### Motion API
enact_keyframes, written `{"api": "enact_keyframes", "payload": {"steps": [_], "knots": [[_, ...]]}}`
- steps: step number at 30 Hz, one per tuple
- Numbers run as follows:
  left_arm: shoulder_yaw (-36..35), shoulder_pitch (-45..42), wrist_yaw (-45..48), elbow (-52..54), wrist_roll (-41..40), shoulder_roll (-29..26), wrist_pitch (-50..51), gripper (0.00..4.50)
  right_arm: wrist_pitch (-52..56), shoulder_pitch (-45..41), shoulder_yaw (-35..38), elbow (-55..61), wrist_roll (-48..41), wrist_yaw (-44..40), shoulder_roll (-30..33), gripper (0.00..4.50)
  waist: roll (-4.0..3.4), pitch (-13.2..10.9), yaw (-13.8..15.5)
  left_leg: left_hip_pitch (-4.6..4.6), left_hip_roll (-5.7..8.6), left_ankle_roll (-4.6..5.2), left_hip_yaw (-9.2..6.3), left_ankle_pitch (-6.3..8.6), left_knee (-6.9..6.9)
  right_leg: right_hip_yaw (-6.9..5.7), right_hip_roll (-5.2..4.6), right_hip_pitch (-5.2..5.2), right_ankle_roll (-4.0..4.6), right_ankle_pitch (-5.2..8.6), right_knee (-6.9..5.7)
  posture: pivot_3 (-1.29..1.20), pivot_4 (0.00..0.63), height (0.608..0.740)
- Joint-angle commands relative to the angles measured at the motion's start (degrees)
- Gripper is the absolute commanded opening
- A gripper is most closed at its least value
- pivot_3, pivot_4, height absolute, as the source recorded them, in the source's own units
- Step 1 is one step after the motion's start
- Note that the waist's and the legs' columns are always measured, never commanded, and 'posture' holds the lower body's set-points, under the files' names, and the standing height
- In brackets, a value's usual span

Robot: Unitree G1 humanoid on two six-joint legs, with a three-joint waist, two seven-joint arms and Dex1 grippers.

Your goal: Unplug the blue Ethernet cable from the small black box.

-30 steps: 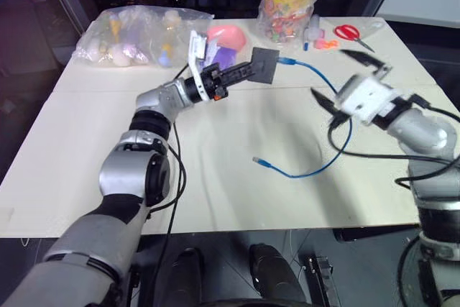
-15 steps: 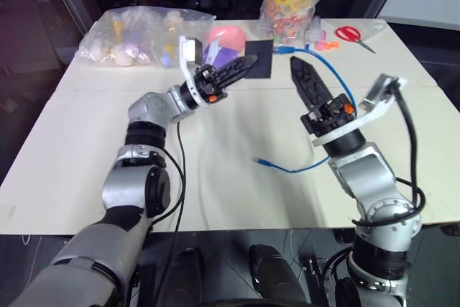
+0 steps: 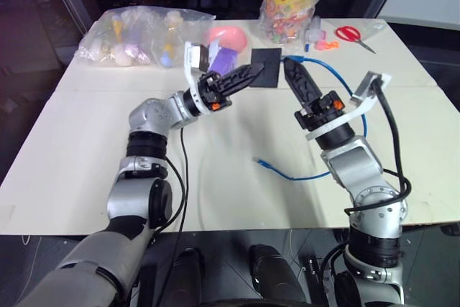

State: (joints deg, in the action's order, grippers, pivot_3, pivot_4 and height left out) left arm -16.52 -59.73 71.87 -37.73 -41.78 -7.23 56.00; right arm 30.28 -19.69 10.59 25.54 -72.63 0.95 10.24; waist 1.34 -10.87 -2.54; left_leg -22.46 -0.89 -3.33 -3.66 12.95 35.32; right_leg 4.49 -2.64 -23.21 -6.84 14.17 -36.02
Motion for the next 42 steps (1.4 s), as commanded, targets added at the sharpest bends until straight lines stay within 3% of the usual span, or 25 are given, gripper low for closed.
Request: {"api": "enact_keyframes", "payload": {"steps": [1, 3, 6, 12, 19, 31, 35, 38, 42], "knots": [[0.32, 0.08, -0.44, 2.75, -2.02, -0.06, 0.66, 0.47, -1.01, -1.39, 0.38, 0.99, 0.54, -1.39, -0.04, 4.03, 0.0, 0.0, 0.01, 0.0, 0.0, 0.0, 0.0, 0.0, 0.0, 0.0, 0.0, 0.0, 0.0, 0.0, 0.0, 0.0, 0.15, 0.739], [0.5, 0.32, -0.69, 3.21, -2.25, 0.05, 0.89, 0.47, -1.07, -1.6, 0.13, 0.68, 0.82, -1.8, -0.27, 4.03, 0.0, 0.0, -0.01, 0.0, 0.0, 0.0, 0.0, 0.0, 0.0, 0.0, 0.0, 0.0, 0.0, 0.0, 0.0, 0.0, 0.15, 0.739], [0.81, 0.69, -0.93, 3.86, -2.6, 0.11, 1.33, 0.47, -1.28, -2.0, -0.32, 0.25, 1.32, -2.3, -0.79, 3.16, 0.0, 0.0, 0.0, 0.0, 0.0, 0.0, 0.0, 0.0, -0.01, 0.0, 0.0, 0.0, 0.0, 0.0, 0.01, 0.0, 0.15, 0.739], [1.22, 1.07, -1.48, 4.23, -3.12, -0.02, 1.38, 0.47, -1.34, -2.2, -1.13, -0.01, 2.13, -3.02, -1.69, 0.05, 0.0, 0.0, 0.0, 0.0, 0.0, 0.0, 0.0, 0.0, -0.02, 0.0, 0.0, -0.01, 0.0, 0.0, 0.03, 0.0, 0.15, 0.739], [0.58, 0.39, -2.93, 2.4, -2.24, -0.69, -1.46, 0.47, -1.85, -2.9, 0.25, -1.61, 3.1, -2.25, -2.04, 0.05, 0.0, 0.0, 0.01, -0.01, 0.0, 0.0, 0.01, 0.0, -0.03, 0.0, 0.0, -0.02, 0.0, 0.0, 0.05, 0.0, 0.15, 0.739], [-3.05, -1.67, -9.23, -3.0, -0.33, -6.35, -11.49, 0.47, -4.25, -2.52, 14.45, -7.62, 2.63, -0.07, 7.25, 0.05, 0.0, 0.0, 0.06, -0.04, -0.01, 0.02, 0.05, 0.01, -0.17, 0.01, -0.01, -0.05, 0.0, 0.01, 0.21, 0.0, 0.15, 0.739], [1.35, 0.19, -15.52, -0.38, 7.94, -3.15, -25.21, 0.47, -4.43, -4.11, 15.89, -12.42, 6.26, 3.68, 8.4, 0.05, 0.0, 0.0, 0.46, -0.08, 0.01, 0.01, 0.06, 0.01, -0.09, 0.02, -0.04, -0.02, -0.01, 0.0, 0.26, 0.0, 0.15, 0.739], [9.55, 3.99, -18.26, 3.53, 18.1, 1.99, -42.7, 0.47, 1.24, -7.93, 14.03, -27.75, 14.38, 10.82, 12.76, 0.05, -0.01, 0.01, 0.49, -0.06, 0.02, 0.01, 0.15, 0.01, -0.09, 0.11, -0.06, 0.07, -0.01, -0.01, 0.49, 0.0, 0.15, 0.739], [11.97, 5.69, -21.13, 0.9, 21.83, 6.43, -51.79, 0.47, 4.61, -11.95, 12.43, -36.96, 19.0, 9.37, 14.81, 0.05, -0.03, 0.01, 1.36, -0.18, 0.02, 0.02, 0.29, 0.01, -0.15, 0.22, -0.04, -0.04, 0.04, -0.03, 0.72, 0.0, 0.15, 0.739]]}}
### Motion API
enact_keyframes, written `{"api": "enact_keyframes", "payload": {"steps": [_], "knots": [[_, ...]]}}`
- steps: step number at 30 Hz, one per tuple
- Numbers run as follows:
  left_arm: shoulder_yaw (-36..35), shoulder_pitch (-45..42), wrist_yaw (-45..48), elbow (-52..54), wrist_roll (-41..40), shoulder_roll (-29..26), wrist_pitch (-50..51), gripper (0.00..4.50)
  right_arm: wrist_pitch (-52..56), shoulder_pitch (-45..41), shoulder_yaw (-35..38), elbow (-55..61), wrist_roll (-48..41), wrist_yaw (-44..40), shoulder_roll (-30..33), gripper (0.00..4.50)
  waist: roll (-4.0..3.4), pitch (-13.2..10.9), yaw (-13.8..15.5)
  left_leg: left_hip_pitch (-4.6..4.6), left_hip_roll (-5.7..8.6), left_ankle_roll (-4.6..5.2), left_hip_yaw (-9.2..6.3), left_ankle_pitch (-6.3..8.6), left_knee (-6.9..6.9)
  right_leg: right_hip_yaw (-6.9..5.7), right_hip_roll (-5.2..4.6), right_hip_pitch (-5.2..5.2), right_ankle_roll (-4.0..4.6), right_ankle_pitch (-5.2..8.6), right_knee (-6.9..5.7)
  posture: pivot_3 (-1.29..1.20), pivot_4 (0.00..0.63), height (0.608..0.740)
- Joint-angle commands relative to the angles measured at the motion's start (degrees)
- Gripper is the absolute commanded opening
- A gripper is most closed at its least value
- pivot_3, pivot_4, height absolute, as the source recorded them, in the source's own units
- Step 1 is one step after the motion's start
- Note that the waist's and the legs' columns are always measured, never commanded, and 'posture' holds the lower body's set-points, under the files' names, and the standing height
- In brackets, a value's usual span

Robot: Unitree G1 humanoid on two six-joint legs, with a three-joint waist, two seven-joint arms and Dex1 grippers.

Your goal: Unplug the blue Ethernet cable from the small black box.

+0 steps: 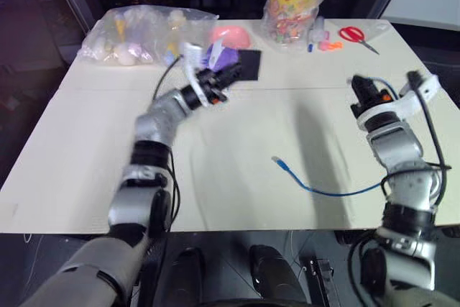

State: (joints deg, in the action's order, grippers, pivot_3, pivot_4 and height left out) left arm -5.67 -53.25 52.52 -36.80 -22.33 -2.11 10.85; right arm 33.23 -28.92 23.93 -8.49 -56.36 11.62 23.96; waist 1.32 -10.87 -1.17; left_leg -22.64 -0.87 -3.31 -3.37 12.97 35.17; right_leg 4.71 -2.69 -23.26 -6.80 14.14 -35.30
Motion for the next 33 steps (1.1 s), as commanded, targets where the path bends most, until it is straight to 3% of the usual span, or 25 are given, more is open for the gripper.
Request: {"api": "enact_keyframes", "payload": {"steps": [1, 4, 11, 18, 23, 25, 31, 32, 33], "knots": [[1.6, -0.62, -2.61, -1.66, 3.4, 2.24, -9.19, 0.47, 1.88, -3.47, -0.98, -4.7, 3.88, -1.7, 1.18, 0.05, -0.03, 0.01, -0.02, -0.07, 0.0, 0.0, 0.0, 0.0, -0.02, 0.0, 0.01, -0.1, -0.02, -0.01, -0.04, 0.0, 0.15, 0.739], [2.5, -1.23, -6.28, -8.86, 6.84, 4.46, -17.26, 0.47, 2.54, -4.77, -1.09, -7.9, 6.73, -2.53, 1.25, 1.09, -0.09, 0.04, 0.06, -0.11, -0.01, 0.08, -0.01, 0.04, -0.02, -0.01, 0.05, -0.17, -0.04, -0.01, -0.12, 0.0, 0.15, 0.739], [2.64, -4.96, -12.5, -25.17, 11.93, 7.86, -30.55, 0.47, 9.74, -0.4, -1.5, 1.36, 7.42, -3.42, -0.11, 4.48, -0.08, 0.04, 0.46, -0.31, 0.01, 0.12, -0.06, 0.06, 0.07, -0.08, 0.03, -0.17, -0.15, -0.05, 0.03, 0.0, 0.15, 0.739], [3.2, -5.43, -18.62, -33.79, 16.45, 8.74, -34.97, 0.47, 14.67, 10.06, -0.04, 20.6, 1.99, -1.96, -5.04, 4.48, -0.1, 0.05, 0.42, -0.39, 0.02, 0.14, -0.17, 0.08, 0.08, -0.16, 0.03, -0.18, -0.21, -0.07, 0.08, 0.0, 0.15, 0.739], [3.37, -4.04, -18.94, -35.62, 18.6, 8.6, -34.96, 0.47, 14.69, 12.7, 1.12, 25.05, 0.87, -0.35, -6.79, 4.48, -0.11, 0.06, 0.27, -0.39, 0.03, 0.14, -0.15, 0.08, 0.16, -0.14, 0.02, -0.17, -0.25, -0.1, 0.07, 0.0, 0.15, 0.739], [3.2, -3.59, -18.61, -35.82, 19.02, 8.38, -34.45, 1.51, 14.49, 12.98, 1.44, 25.49, 1.01, -0.08, -6.86, 4.5, -0.11, 0.06, 0.27, -0.34, 0.03, 0.14, -0.16, 0.08, 0.17, -0.14, 0.03, -0.13, -0.24, -0.1, 0.06, 0.0, 0.15, 0.739], [2.5, -3.77, -15.71, -35.86, 18.6, 7.09, -29.03, 3.83, 14.54, 12.72, 1.92, 24.58, 1.99, -0.69, -5.41, 4.5, -0.12, 0.07, 0.27, -0.35, 0.03, 0.15, -0.16, 0.08, 0.15, -0.14, 0.04, -0.14, -0.24, -0.1, 0.06, 0.0, 0.15, 0.739], [2.7, -3.78, -14.39, -35.13, 18.57, 6.36, -27.77, 4.13, 14.61, 12.79, 1.98, 24.55, 2.25, -0.99, -4.9, 4.5, -0.12, 0.07, 0.28, -0.34, 0.03, 0.15, -0.16, 0.08, 0.14, -0.14, 0.04, -0.14, -0.24, -0.1, 0.06, 0.0, 0.15, 0.739], [2.81, -3.8, -13.3, -34.37, 18.51, 5.68, -26.61, 4.13, 14.67, 12.86, 2.06, 24.57, 2.43, -1.22, -4.48, 4.5, -0.13, 0.07, 0.27, -0.34, 0.03, 0.14, -0.16, 0.08, 0.14, -0.14, 0.04, -0.14, -0.24, -0.1, 0.06, 0.0, 0.15, 0.739]]}}
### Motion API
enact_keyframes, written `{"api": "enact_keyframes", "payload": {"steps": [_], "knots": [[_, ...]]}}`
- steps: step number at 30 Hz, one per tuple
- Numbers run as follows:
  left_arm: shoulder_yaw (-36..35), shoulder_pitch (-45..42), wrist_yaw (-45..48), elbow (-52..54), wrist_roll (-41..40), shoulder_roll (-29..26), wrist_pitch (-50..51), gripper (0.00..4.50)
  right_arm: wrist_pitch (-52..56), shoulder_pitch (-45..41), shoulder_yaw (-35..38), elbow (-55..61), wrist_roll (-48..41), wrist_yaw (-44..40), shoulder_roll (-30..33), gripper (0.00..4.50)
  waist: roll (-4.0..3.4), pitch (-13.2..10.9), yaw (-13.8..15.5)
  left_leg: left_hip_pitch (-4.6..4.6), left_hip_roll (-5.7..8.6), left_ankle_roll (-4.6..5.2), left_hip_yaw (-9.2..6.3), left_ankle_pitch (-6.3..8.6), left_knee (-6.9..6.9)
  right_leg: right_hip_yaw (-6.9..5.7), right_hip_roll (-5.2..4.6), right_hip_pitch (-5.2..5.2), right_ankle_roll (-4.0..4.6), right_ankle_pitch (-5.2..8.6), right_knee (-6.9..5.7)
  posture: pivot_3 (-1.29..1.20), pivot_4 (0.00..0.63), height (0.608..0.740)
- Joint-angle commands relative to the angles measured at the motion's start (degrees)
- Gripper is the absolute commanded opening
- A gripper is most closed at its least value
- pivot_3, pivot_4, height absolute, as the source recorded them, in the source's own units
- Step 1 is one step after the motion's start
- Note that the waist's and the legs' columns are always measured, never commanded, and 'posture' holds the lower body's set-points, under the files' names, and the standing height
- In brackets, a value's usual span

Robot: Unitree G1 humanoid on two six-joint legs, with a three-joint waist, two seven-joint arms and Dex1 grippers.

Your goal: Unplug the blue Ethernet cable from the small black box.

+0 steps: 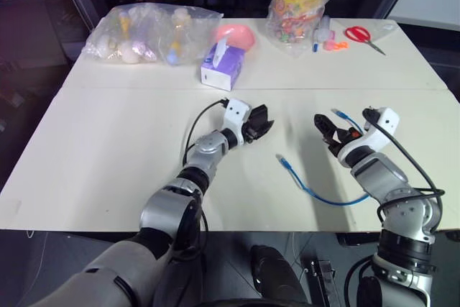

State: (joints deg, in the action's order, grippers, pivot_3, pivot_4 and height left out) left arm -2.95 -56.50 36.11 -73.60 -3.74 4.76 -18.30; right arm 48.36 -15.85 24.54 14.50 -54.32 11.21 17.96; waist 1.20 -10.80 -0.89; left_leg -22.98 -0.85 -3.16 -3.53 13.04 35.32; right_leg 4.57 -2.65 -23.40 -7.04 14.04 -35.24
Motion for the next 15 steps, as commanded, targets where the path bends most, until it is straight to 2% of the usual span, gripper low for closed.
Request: {"api": "enact_keyframes", "payload": {"steps": [1, 4, 7, 11, 15], "knots": [[-0.44, -0.53, 4.63, 3.69, -0.94, -2.06, 3.75, 4.13, -0.41, -0.12, 1.64, 1.71, 0.42, -1.06, 1.96, 4.5, -0.01, 0.0, -0.04, 0.0, 0.0, 0.0, 0.0, 0.0, 0.0, 0.0, 0.0, 0.0, 0.0, 0.0, 0.0, 0.0, 0.15, 0.739], [-0.76, 1.36, 12.92, 10.85, -3.71, -5.13, 8.57, 4.13, -0.22, 0.9, 2.1, 2.45, 0.52, -2.44, 3.66, 4.5, -0.01, 0.0, -0.16, 0.01, 0.0, 0.0, 0.0, 0.0, 0.0, 0.0, 0.0, 0.0, 0.0, 0.0, -0.04, 0.0, 0.15, 0.739], [0.97, 7.25, 18.93, 26.84, -6.33, -9.57, 17.56, 4.13, 1.26, 3.61, 1.62, 5.02, -1.0, -7.22, 6.77, 4.5, -0.03, 0.02, -0.28, 0.04, -0.02, 0.0, -0.01, 0.0, -0.06, 0.0, 0.0, 0.0, 0.01, 0.0, -0.07, 0.0, 0.15, 0.739], [1.87, 14.41, 21.03, 45.87, -10.27, -14.87, 31.01, 4.13, 2.95, 8.54, 0.49, 9.56, -2.7, -16.44, 12.75, 4.5, -0.05, 0.02, -0.26, 0.08, -0.04, 0.0, -0.02, 0.0, -0.1, 0.01, -0.02, 0.0, 0.02, 0.0, -0.13, 0.0, 0.15, 0.739], [1.78, 18.16, 20.55, 56.3, -13.01, -18.99, 39.78, 4.13, 3.29, 11.52, 0.22, 10.84, -2.08, -21.94, 16.92, 4.5, -0.04, 0.02, 0.03, 0.22, -0.04, 0.0, -0.02, 0.0, 0.04, 0.0, -0.02, 0.19, 0.02, 0.0, -0.15, 0.0, 0.15, 0.739]]}}
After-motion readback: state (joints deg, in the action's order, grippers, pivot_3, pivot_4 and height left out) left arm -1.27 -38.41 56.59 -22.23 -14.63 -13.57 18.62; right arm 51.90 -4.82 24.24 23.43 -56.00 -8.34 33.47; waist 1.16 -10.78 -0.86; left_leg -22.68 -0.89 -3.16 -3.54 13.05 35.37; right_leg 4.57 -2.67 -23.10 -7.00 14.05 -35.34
